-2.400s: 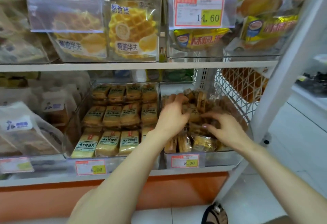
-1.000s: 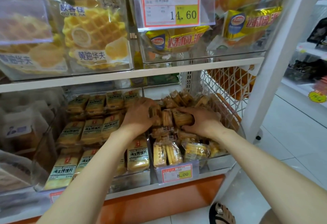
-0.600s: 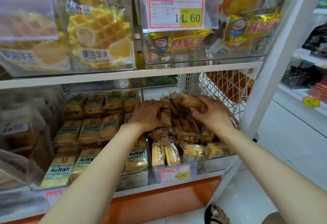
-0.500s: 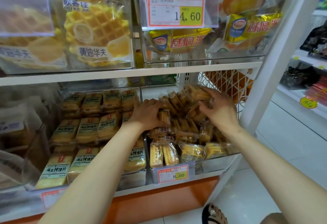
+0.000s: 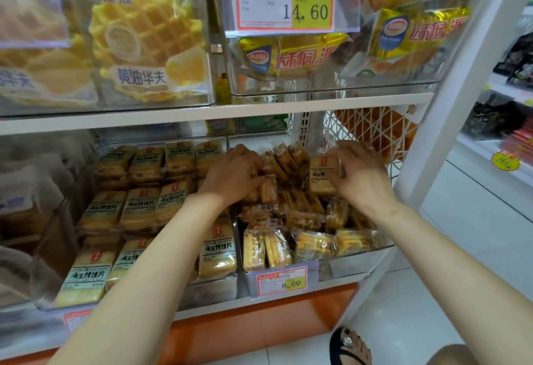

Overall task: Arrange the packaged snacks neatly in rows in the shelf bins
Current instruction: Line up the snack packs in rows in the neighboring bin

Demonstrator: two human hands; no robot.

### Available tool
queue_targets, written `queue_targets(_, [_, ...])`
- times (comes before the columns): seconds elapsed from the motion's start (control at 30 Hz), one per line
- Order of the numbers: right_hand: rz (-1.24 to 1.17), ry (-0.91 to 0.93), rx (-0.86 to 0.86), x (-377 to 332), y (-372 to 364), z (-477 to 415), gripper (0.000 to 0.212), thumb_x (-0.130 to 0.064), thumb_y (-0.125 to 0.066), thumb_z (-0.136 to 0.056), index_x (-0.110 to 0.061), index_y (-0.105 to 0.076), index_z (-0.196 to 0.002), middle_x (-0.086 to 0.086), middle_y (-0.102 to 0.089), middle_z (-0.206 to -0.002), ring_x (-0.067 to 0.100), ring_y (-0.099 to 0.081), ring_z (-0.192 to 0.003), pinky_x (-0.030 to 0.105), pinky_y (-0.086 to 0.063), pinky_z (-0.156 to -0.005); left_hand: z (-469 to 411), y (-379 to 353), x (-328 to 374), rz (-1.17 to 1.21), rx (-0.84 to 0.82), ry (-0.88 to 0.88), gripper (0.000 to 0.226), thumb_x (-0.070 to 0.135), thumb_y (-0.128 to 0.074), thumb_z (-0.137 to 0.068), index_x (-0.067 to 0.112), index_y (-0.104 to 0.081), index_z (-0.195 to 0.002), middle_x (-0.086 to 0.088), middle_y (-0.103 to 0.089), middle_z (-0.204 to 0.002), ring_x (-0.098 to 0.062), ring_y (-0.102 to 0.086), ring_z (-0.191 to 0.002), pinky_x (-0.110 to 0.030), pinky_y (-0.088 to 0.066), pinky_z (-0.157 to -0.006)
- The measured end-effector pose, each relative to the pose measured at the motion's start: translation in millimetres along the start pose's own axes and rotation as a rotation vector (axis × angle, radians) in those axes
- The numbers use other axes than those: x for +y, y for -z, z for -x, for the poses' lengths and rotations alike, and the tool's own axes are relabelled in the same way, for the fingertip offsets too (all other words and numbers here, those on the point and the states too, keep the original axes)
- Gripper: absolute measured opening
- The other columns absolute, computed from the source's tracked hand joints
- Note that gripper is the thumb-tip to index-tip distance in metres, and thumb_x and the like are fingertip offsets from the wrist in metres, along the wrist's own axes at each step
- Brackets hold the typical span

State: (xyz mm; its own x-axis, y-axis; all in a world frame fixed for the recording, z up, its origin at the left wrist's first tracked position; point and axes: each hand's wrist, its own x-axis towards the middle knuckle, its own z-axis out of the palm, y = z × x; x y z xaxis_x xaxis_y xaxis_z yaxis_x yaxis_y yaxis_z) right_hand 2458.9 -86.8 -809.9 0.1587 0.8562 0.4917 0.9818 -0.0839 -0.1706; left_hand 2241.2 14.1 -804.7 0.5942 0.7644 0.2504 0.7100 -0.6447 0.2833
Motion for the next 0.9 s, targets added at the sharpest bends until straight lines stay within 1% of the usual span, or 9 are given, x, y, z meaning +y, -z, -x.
queue_targets(0.1, [-0.172,0.102,0.011,-26,-3,-7,0.032,-0.018,-0.062,-0.085,-0.015,-0.060,-0.117,0.004,-0.058,-0.124,0.025,-0.053,-0.115,0.043,-0.043,-0.100,4,11,-10,0.053,0.084,0.035,0.024,0.033,-0.055,-0.091,0.020,-0.059,-0.111,-0.003,-0.050,-0.124,-0.021,-0.046,-0.117,-0.036,-0.044,-0.091])
queue_targets(0.23, [-0.406,0.096,-0.433,-69,-27,-13,0.052,-0.025,-0.064,-0.085,-0.027,-0.045,-0.134,-0.003,-0.042,-0.141,0.018,-0.040,-0.129,0.042,-0.037,-0.107,8,18,-24,0.019,0.132,0.061,0.025,0.030,-0.055,-0.091,0.019,-0.058,-0.113,-0.003,-0.051,-0.126,-0.021,-0.044,-0.121,-0.034,-0.039,-0.095])
queue_targets(0.33, [-0.336,0.121,-0.550,-78,-41,-20,0.063,-0.028,-0.066,-0.084,-0.029,-0.038,-0.140,-0.004,-0.025,-0.151,0.021,-0.032,-0.135,0.041,-0.035,-0.107,11,19,-29,0.004,0.125,0.035,0.026,0.029,-0.057,-0.090,0.020,-0.057,-0.115,-0.001,-0.051,-0.127,-0.019,-0.042,-0.123,-0.031,-0.036,-0.097])
queue_targets(0.47, [-0.369,0.125,-0.537,-76,-43,-27,0.057,-0.022,-0.069,-0.082,-0.021,-0.047,-0.134,0.000,-0.030,-0.147,0.020,-0.034,-0.131,0.024,-0.028,-0.101,14,16,-32,0.037,0.102,0.035,0.027,0.029,-0.058,-0.089,0.022,-0.055,-0.116,-0.001,-0.051,-0.125,-0.020,-0.044,-0.121,-0.029,-0.036,-0.093])
queue_targets(0.57, [-0.452,0.067,-0.446,-72,-44,-25,0.034,-0.016,-0.068,-0.083,-0.015,-0.061,-0.116,0.004,-0.048,-0.131,0.020,-0.043,-0.122,0.023,-0.032,-0.095,9,10,-32,0.083,0.015,0.063,0.033,0.027,-0.060,-0.087,0.021,-0.053,-0.119,-0.002,-0.048,-0.128,-0.021,-0.040,-0.125,-0.033,-0.035,-0.097])
queue_targets(0.67, [-0.545,-0.006,-0.351,-72,-44,-23,0.015,-0.007,-0.068,-0.081,-0.012,-0.068,-0.095,0.002,-0.059,-0.104,0.017,-0.055,-0.099,0.031,-0.044,-0.092,-7,8,-30,-0.105,-0.073,-0.017,0.038,0.036,-0.063,-0.083,0.024,-0.054,-0.118,-0.002,-0.054,-0.121,-0.024,-0.042,-0.120,-0.036,-0.032,-0.097])
queue_targets(0.77, [-0.604,-0.082,-0.302,-73,-26,-27,0.011,-0.004,-0.068,-0.081,-0.014,-0.069,-0.086,0.000,-0.064,-0.106,0.011,-0.054,-0.103,0.030,-0.038,-0.103,-25,10,-25,-0.264,-0.264,-0.070,0.038,0.039,-0.059,-0.084,0.030,-0.052,-0.120,-0.004,-0.051,-0.114,-0.026,-0.042,-0.116,-0.039,-0.028,-0.097])
queue_targets(0.83, [-0.590,-0.131,-0.283,-66,-3,-28,0.010,-0.009,-0.067,-0.083,-0.018,-0.067,-0.087,-0.009,-0.061,-0.109,0.003,-0.049,-0.104,0.021,-0.034,-0.098,-35,9,-23,-0.317,-0.423,-0.086,0.037,0.030,-0.056,-0.086,0.035,-0.047,-0.122,-0.005,-0.048,-0.111,-0.026,-0.042,-0.115,-0.042,-0.032,-0.096])
queue_targets(0.9, [-0.636,-0.166,-0.232,-51,16,-26,0.013,-0.010,-0.069,-0.081,-0.021,-0.065,-0.086,-0.015,-0.061,-0.097,0.000,-0.054,-0.091,0.019,-0.042,-0.087,-42,6,-19,-0.399,-0.522,-0.102,0.055,0.015,-0.054,-0.084,0.039,-0.039,-0.131,-0.007,-0.044,-0.114,-0.027,-0.038,-0.115,-0.045,-0.033,-0.096])
